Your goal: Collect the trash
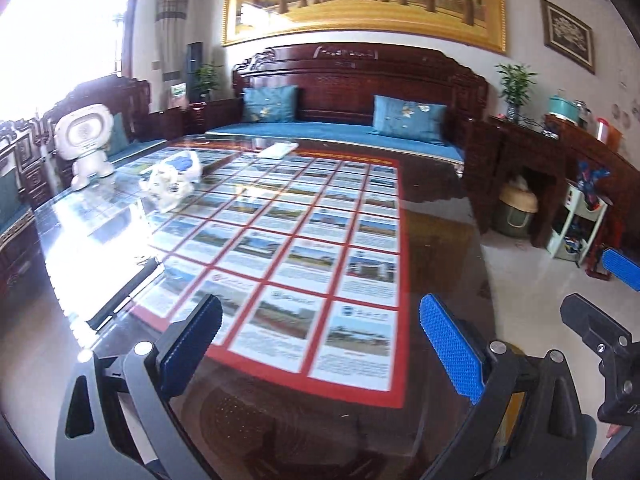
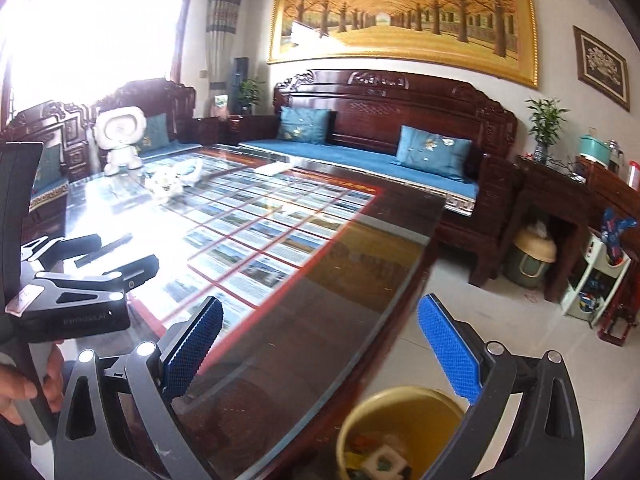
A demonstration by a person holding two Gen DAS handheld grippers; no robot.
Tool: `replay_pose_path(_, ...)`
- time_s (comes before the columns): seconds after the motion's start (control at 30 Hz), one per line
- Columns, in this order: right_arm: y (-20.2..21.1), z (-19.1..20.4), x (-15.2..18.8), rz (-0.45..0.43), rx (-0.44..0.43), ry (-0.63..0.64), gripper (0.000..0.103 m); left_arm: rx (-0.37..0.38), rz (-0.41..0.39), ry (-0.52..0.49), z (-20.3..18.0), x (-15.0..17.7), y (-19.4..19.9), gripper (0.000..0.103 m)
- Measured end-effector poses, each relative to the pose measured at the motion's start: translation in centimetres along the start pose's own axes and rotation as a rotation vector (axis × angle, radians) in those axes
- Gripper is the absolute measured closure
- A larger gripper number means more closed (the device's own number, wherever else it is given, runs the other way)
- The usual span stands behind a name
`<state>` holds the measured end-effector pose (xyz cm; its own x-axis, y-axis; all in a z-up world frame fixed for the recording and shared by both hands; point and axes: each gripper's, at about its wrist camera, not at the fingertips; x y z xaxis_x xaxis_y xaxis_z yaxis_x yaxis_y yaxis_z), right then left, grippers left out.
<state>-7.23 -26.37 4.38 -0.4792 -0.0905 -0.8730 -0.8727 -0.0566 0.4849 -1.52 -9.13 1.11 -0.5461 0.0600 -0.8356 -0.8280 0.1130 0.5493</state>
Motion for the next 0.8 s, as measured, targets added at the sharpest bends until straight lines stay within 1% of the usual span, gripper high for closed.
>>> replay_pose_path(0.2, -1.7, 4.3, -0.4, -0.003, -0.062, -0.003, 0.008, -0.083, -0.008, 0.024, 3.7, 0.6, 0.9, 0.004)
replay_pose_path(0.3, -2.6, 5.9, -0.8, 0.002, -0.079, -0.010, 0.008, -0.099, -0.015, 0.043, 5.0, 0.7, 1.2, 0.004)
replay_pose_path(0.47, -3.2, 7.1, -1.2, 0.002, -0.090, -0.016, 0.008, -0.104, -0.039, 0.083, 6.3, 0.2, 1.7, 0.004)
replay_pose_path(0.53, -3.4, 7.1, -1.2, 0.001, -0.094, -0.019, 0.008, -0.120, -0.048, 0.095, 6.7, -0.1, 1.8, 0.004)
replay_pose_path(0.8, -4.7, 7.0, -1.2, 0.027, -0.105, -0.027, 0.008, -0.174, -0.065, 0.079, 6.6, -0.3, 1.9, 0.004)
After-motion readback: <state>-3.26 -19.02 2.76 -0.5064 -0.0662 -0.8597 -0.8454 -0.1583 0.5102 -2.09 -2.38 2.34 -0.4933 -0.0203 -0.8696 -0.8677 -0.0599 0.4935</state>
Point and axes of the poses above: each gripper's, at about its wrist camera, not at the fingertips, and y roughly against the way its jaws point, z to its left, x to its underside, and after that the axes turned 1 degree about z, right-handed
